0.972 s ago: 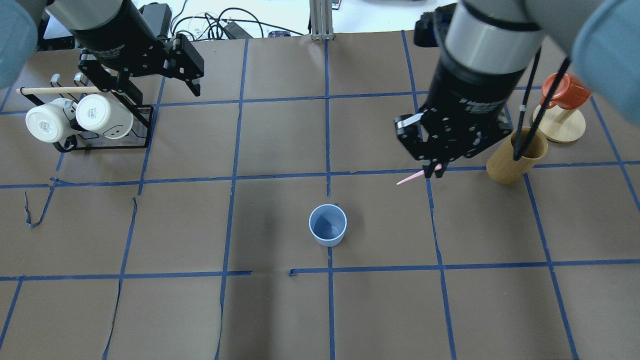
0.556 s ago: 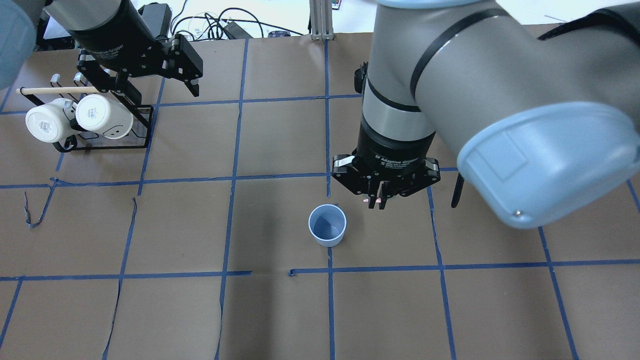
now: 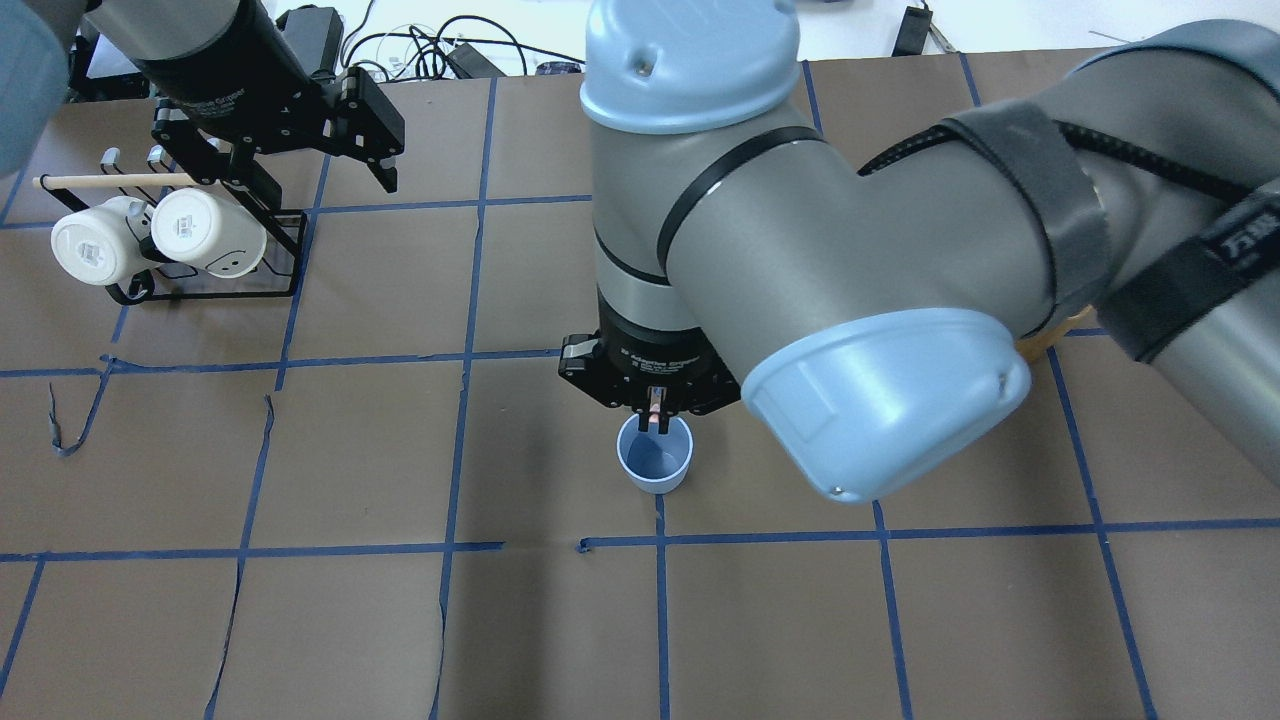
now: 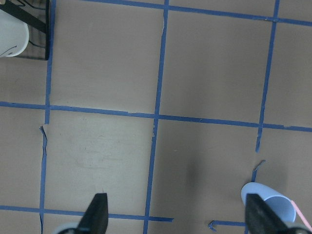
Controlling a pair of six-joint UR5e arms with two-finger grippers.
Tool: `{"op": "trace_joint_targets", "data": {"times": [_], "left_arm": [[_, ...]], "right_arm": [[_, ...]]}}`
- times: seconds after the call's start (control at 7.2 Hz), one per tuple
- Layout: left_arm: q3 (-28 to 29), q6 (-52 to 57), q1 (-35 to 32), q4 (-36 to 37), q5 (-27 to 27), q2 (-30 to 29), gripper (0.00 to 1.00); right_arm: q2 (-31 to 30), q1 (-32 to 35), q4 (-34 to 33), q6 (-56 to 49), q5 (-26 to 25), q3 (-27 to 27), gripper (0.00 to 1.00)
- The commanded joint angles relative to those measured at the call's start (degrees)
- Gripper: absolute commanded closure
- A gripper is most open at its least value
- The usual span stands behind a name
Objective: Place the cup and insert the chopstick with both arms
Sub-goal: 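Move the chopstick over the blue cup and lower it inside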
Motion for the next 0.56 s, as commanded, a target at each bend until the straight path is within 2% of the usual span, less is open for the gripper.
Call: {"op": "trace_joint_targets", "data": {"times": [0.0,0.42], "left_arm": [[-0.3,0.0,0.0,0.0,-0.1,0.1,0.00],[-0.3,0.0,0.0,0.0,-0.1,0.1,0.00]], "right_arm": [[0.5,0.6,0.0,0.4,0.9,0.5,1.00],[0.5,0.6,0.3,-0.5,1.0,2.7,1.00]]}}
